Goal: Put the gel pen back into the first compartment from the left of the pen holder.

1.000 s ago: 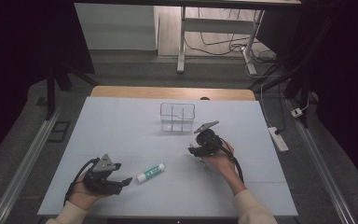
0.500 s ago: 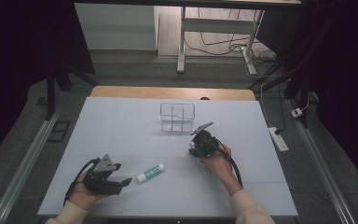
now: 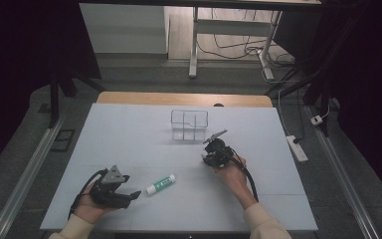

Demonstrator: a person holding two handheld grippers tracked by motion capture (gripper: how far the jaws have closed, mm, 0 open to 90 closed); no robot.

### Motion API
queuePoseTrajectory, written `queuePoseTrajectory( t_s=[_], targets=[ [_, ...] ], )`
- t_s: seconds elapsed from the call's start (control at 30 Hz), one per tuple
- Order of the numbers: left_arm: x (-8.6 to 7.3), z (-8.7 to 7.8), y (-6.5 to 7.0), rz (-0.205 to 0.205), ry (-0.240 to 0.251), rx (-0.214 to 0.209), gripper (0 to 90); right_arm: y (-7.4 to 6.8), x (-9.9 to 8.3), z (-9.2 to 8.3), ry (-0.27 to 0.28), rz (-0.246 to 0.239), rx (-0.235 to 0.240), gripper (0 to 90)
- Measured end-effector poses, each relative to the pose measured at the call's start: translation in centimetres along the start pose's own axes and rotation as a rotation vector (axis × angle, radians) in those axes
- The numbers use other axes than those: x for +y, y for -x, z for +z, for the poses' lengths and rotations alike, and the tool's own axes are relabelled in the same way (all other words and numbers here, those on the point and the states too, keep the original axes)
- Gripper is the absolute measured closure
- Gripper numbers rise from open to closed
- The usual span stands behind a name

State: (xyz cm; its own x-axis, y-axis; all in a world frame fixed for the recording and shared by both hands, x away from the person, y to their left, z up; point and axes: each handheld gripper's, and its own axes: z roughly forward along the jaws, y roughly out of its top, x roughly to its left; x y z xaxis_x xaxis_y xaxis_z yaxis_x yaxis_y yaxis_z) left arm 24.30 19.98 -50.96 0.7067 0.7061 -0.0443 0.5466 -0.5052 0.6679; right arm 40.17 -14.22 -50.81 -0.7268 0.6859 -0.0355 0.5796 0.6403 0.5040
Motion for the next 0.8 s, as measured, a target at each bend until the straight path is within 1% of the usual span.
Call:
queuePoseTrajectory(
  t_s=[0.37,0.5,0.53,0.6,0.7,0.8],
  targets=[
    [-0.1,0.0,-0.2,-0.006,0.0,-0.005,29.5,0.3,-0.1,0.0,0.003,0.013,0.033,80.0],
    [-0.1,0.0,-0.3,-0.013,0.001,-0.005,29.5,0.3,-0.1,-0.2,0.013,0.019,0.043,80.1],
    [-0.1,0.0,-0.3,-0.013,0.001,-0.004,29.5,0.4,-0.1,-0.3,0.017,0.016,0.047,80.1],
    [-0.1,0.0,-0.3,-0.015,0.003,-0.005,29.6,0.5,-0.1,-0.5,0.032,0.027,0.056,80.2],
    [-0.1,0.0,-0.4,-0.014,0.004,-0.006,29.6,0.6,-0.1,-1.0,0.049,0.024,0.053,80.2],
    [-0.2,0.0,-0.4,-0.015,0.004,-0.005,29.6,0.7,0.0,-1.7,0.082,0.031,0.063,80.2]
  ],
)
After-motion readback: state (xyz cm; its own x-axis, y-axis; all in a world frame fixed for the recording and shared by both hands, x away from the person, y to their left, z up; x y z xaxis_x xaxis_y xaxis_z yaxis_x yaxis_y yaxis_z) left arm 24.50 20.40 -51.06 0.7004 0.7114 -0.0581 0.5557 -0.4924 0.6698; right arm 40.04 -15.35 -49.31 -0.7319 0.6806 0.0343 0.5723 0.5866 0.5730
